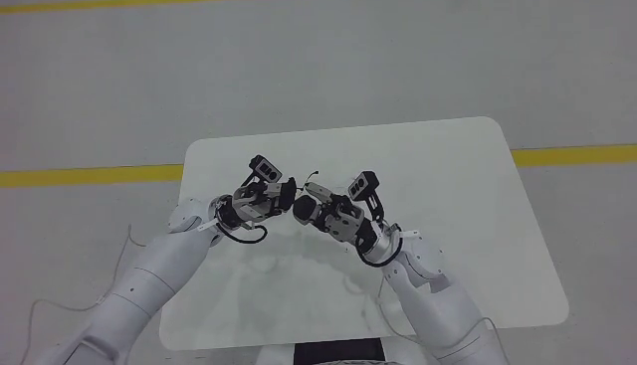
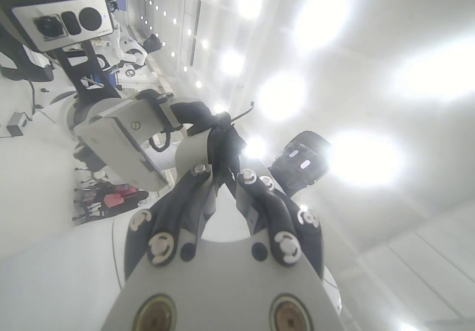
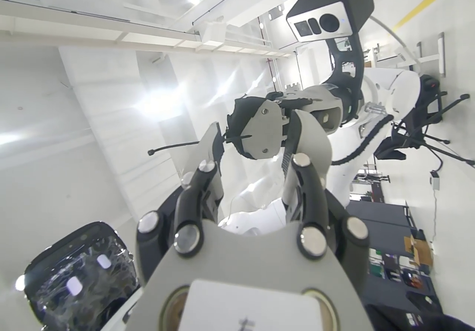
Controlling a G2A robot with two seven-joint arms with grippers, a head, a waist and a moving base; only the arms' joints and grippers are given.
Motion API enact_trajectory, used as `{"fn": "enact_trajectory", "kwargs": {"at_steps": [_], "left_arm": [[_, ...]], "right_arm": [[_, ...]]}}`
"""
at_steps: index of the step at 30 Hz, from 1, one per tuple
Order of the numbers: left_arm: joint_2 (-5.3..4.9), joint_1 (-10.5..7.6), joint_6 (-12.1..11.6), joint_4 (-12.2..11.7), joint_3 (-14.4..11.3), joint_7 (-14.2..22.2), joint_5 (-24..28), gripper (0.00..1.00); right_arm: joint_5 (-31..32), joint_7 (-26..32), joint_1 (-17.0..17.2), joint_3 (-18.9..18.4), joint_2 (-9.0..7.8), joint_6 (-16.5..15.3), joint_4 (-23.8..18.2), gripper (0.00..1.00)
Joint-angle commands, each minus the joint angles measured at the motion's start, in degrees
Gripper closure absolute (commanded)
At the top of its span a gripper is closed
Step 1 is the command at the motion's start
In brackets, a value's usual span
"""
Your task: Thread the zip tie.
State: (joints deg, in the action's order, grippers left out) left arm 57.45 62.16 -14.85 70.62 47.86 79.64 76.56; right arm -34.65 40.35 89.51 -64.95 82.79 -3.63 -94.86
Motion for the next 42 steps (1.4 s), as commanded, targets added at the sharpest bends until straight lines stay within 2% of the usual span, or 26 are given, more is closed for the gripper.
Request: {"fn": "enact_trajectory", "kwargs": {"at_steps": [1,10,25,34,42], "left_arm": [[0.0,0.0,0.0,0.0,0.0,0.0,0.0,1.0],[0.0,0.0,0.0,0.0,0.0,0.0,0.0,1.0],[0.0,0.0,0.0,0.0,0.0,0.0,0.0,1.0],[0.0,0.0,0.0,0.0,0.0,0.0,0.0,1.0],[0.0,0.0,0.0,0.0,0.0,0.0,0.0,1.0]], "right_arm": [[-0.3,-0.1,0.1,0.2,-0.05,-0.7,0.0,0.64],[-1.5,-0.1,0.6,1.0,-0.37,-4.0,-0.3,0.71],[-1.9,-1.1,0.3,2.8,-0.76,-6.6,0.2,0.82],[-3.8,-2.4,0.2,3.1,-1.02,-5.6,0.4,0.8],[-10.1,-0.7,0.0,2.1,-1.37,-2.0,0.9,0.79]]}}
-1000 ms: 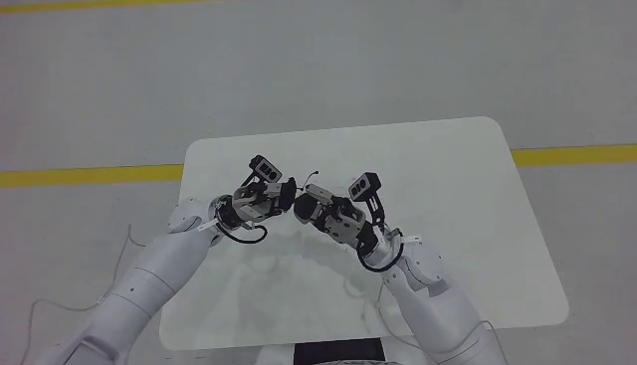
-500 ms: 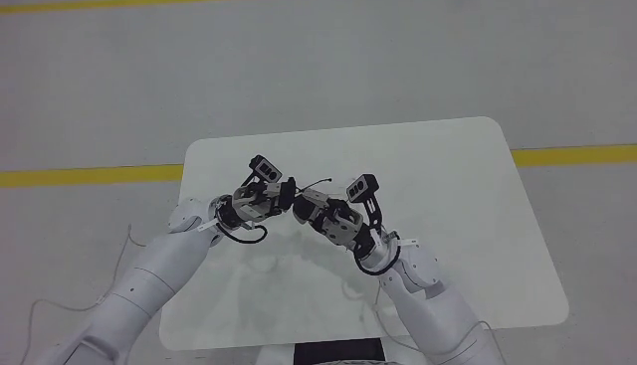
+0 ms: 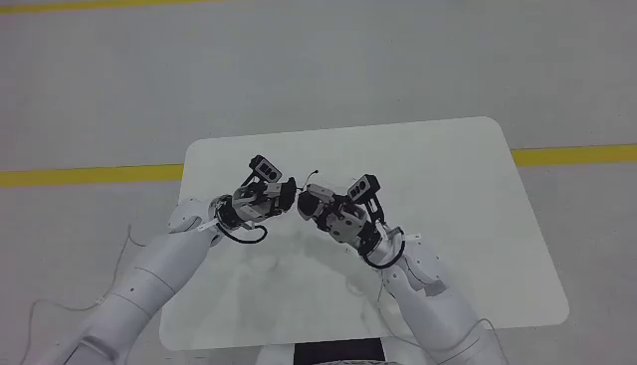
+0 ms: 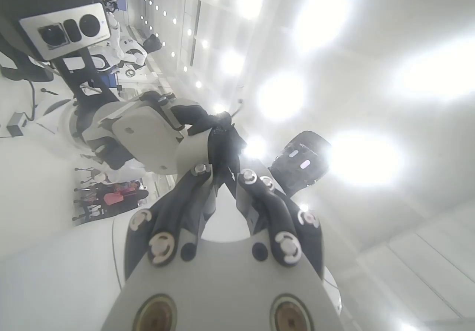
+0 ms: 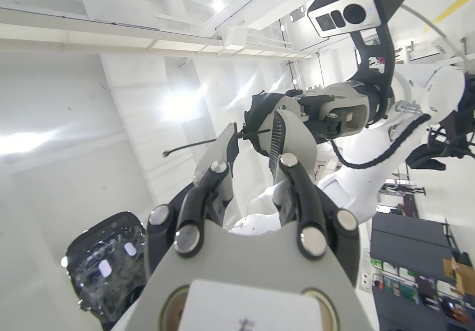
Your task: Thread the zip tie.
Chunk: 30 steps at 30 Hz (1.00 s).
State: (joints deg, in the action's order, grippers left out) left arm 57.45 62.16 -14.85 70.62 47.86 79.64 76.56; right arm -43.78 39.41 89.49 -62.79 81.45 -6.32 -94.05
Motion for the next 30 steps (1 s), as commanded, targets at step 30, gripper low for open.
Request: {"fn": "enact_trajectory", "kwargs": {"at_steps": [30], "left_arm": [[0.0,0.0,0.0,0.0,0.0,0.0,0.0,1.0]], "right_arm": [[1.6,0.1,-0.9,-0.2,-1.33,-0.7,0.4,0.71]]}}
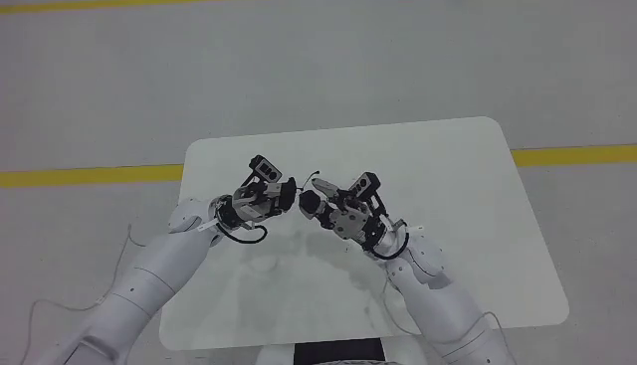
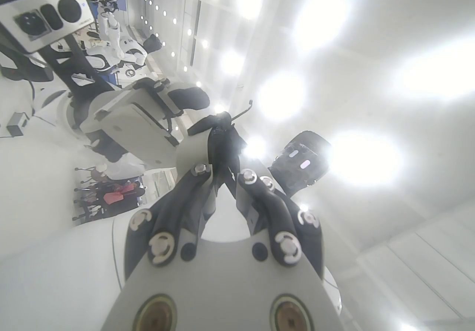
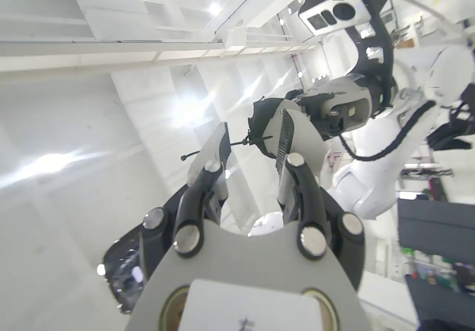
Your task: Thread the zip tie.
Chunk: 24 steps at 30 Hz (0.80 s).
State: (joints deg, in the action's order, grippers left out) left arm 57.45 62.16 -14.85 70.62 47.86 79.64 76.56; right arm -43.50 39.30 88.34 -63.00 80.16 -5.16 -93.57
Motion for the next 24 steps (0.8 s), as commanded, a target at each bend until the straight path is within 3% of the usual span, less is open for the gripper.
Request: {"fn": "enact_trajectory", "kwargs": {"at_steps": [1,6,7,8,18,20,24], "left_arm": [[0.0,0.0,0.0,0.0,0.0,0.0,0.0,1.0],[0.0,0.0,0.0,0.0,0.0,0.0,0.0,1.0],[0.0,0.0,0.0,0.0,0.0,0.0,0.0,1.0],[0.0,0.0,0.0,0.0,0.0,0.0,0.0,1.0],[0.0,0.0,0.0,0.0,0.0,0.0,0.0,1.0],[0.0,0.0,0.0,0.0,0.0,0.0,0.0,1.0],[0.0,0.0,0.0,0.0,0.0,0.0,0.0,1.0]], "right_arm": [[2.4,0.2,0.5,-0.1,-0.12,-3.4,0.0,0.71],[7.8,3.3,1.3,-0.8,-0.64,-11.3,-0.5,0.71],[10.1,3.8,1.4,-1.1,-0.8,-13.0,-0.7,0.67],[12.2,3.4,1.5,-1.4,-0.93,-13.9,-0.8,0.0],[12.9,3.0,1.3,-1.6,-0.95,-14.2,-0.9,0.0],[23.3,-1.4,1.0,-3.0,-1.14,-14.3,-3.4,0.0],[30.5,-4.3,1.8,-4.4,-0.86,-14.3,-8.0,0.0]]}}
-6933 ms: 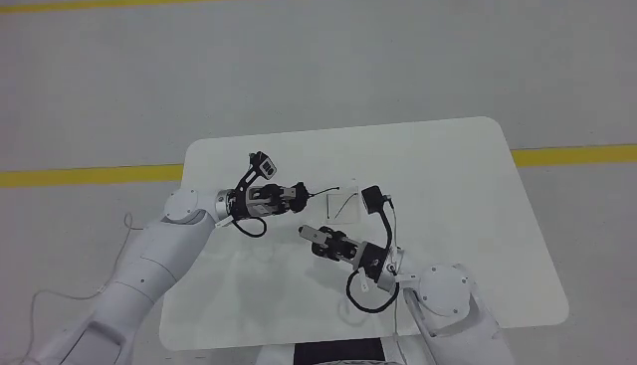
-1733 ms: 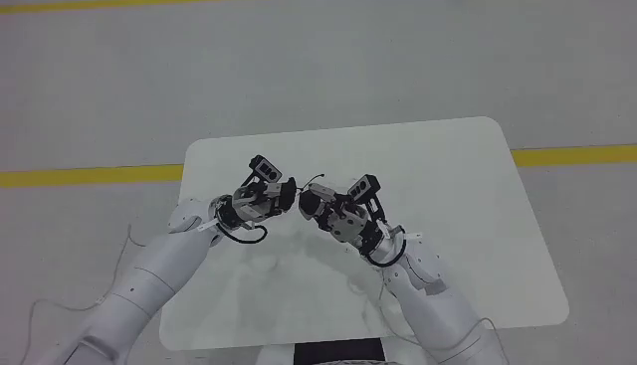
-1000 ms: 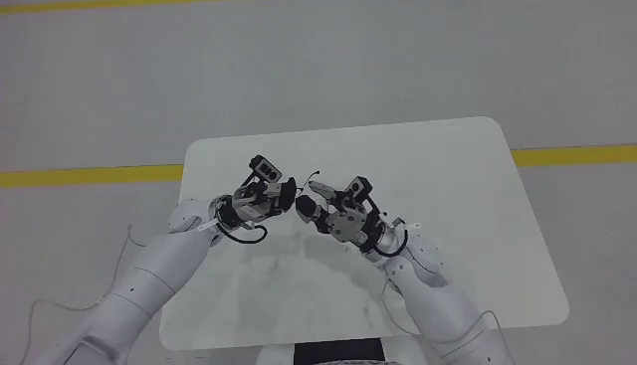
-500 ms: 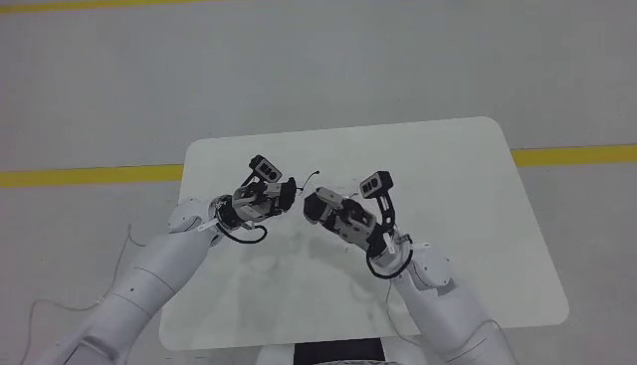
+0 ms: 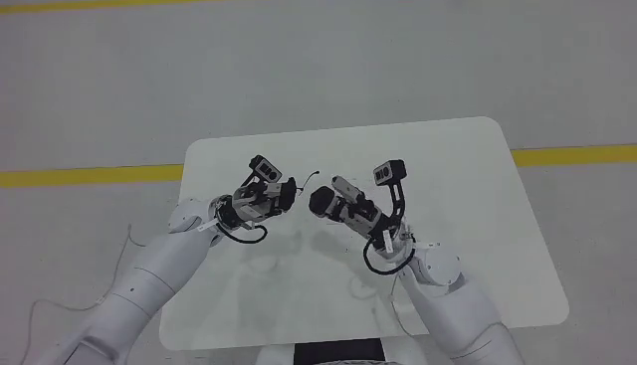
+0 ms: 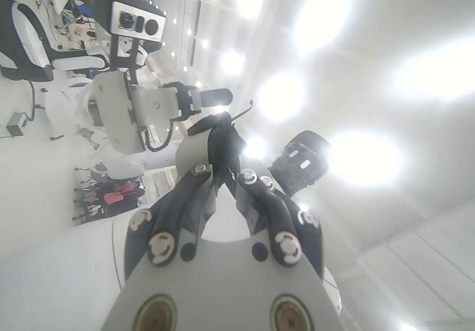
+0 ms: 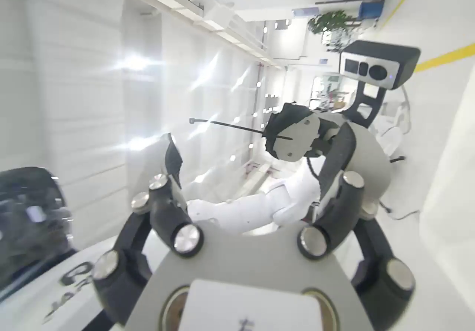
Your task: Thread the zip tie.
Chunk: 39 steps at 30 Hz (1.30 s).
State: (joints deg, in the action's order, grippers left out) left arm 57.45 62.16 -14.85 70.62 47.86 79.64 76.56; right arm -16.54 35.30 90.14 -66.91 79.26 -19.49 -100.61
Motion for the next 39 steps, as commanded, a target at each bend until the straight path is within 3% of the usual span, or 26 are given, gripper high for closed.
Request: {"fn": "enact_trajectory", "kwargs": {"at_steps": [1,8,13,28,39], "left_arm": [[0.0,0.0,0.0,0.0,0.0,0.0,0.0,1.0],[0.0,0.0,0.0,0.0,0.0,0.0,0.0,1.0],[0.0,0.0,0.0,0.0,0.0,0.0,0.0,1.0],[0.0,0.0,0.0,0.0,0.0,0.0,0.0,1.0],[0.0,0.0,0.0,0.0,0.0,0.0,0.0,1.0]], "right_arm": [[5.6,-0.8,0.2,-0.9,0.1,0.0,-2.0,0.0],[18.1,-4.5,0.3,-1.4,0.14,0.0,-5.5,0.0],[30.9,-8.6,-1.6,1.2,-1.08,0.0,-7.3,0.0],[31.2,-8.7,-1.6,1.2,-1.11,0.2,-7.2,0.0],[40.5,-9.4,-3.3,1.6,-2.64,0.0,-7.4,0.0]]}}
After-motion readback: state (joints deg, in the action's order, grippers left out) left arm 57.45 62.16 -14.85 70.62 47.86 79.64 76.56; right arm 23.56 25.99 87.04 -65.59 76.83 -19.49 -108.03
